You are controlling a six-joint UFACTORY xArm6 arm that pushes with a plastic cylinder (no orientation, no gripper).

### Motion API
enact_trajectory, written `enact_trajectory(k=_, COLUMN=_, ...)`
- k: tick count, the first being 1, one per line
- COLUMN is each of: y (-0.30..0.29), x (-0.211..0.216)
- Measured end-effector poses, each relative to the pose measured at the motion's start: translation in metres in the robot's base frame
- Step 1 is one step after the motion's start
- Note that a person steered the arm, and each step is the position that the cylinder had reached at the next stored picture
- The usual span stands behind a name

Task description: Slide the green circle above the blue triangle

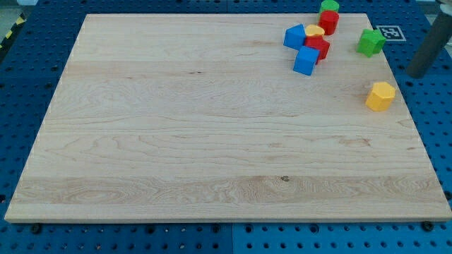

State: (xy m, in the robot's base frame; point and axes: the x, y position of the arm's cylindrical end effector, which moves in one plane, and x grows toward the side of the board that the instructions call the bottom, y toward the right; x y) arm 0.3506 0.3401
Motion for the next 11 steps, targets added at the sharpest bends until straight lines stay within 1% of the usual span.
enact_trajectory(k=1, y=-0.001, x=-0.062)
enact_trajectory(k=2, y=-0.013, x=-0.122)
enact_trajectory(k=3, y=-0.037, x=-0.144)
enact_trajectory(k=4, y=-0.041, x=-0.148)
enact_trajectory(k=5, y=-0.062, x=-0.16)
enact_trajectory(k=6, y=-0.068, x=-0.16)
enact_trajectory(k=8, y=-0.13, x=-0.159)
enact_trajectory(k=9, y=-0.151, x=-0.159)
enact_trajectory(k=11, y=-0.173, x=-0.158)
